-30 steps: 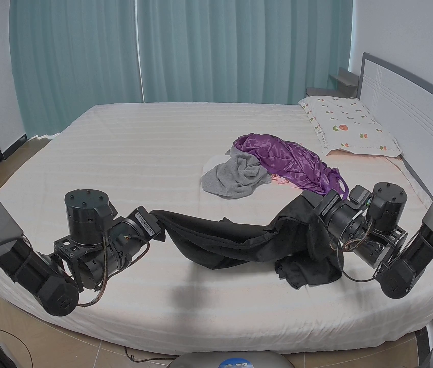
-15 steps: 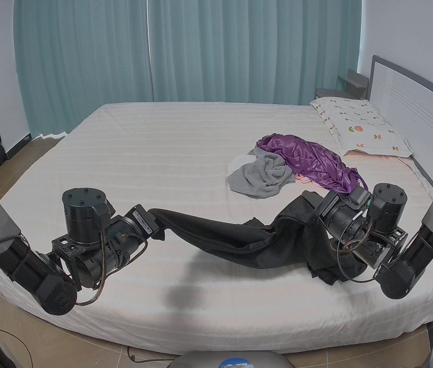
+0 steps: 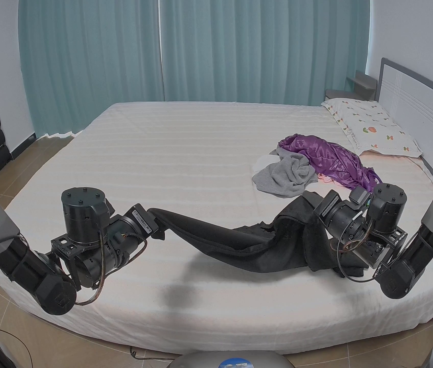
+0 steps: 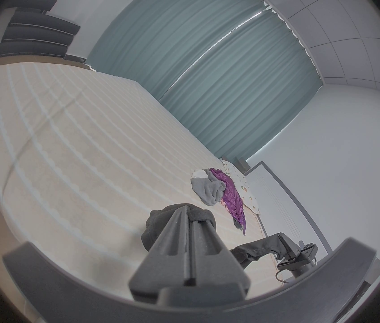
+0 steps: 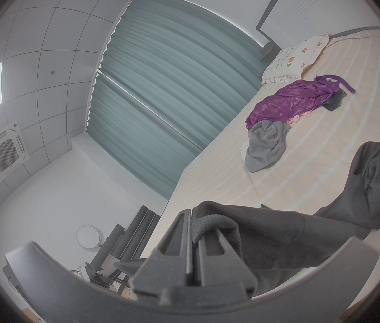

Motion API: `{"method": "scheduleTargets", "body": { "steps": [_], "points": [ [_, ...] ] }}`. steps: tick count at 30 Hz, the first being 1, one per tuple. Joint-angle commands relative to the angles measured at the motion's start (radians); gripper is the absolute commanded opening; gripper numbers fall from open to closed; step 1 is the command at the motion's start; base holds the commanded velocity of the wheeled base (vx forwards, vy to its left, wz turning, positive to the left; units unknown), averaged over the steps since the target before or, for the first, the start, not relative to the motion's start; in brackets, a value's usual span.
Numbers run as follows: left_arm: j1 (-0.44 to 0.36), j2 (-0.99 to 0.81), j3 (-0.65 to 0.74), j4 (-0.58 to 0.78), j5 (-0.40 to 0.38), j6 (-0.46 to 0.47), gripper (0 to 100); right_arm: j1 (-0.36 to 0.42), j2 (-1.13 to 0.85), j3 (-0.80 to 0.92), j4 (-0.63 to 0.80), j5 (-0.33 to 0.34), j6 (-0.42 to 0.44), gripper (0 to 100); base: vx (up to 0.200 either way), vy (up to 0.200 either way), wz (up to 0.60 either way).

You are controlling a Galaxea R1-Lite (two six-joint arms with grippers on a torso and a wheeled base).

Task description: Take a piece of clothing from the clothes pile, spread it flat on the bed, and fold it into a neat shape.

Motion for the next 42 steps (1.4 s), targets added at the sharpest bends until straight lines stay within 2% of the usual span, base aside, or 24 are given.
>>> {"method": "scheduleTargets", "body": {
  "steps": [1,33,42],
  "points": [
    [0.002,-0.003,0.000,0.000,0.000,0.000,0,0.002,0.002,0.000,0.000,0.000,0.001,0,0.000,0.200,0.00],
    [0.014,-0.007,0.002,0.000,0.000,0.000,0,0.000,-0.004,0.003,-0.002,0.000,0.001,0,0.000,0.200,0.00],
    [0.014,-0.057,0.031,0.004,0.000,0.003,0,-0.018,-0.032,0.061,-0.002,0.000,0.001,0,0.000,0.000,0.00]
  ]
}}
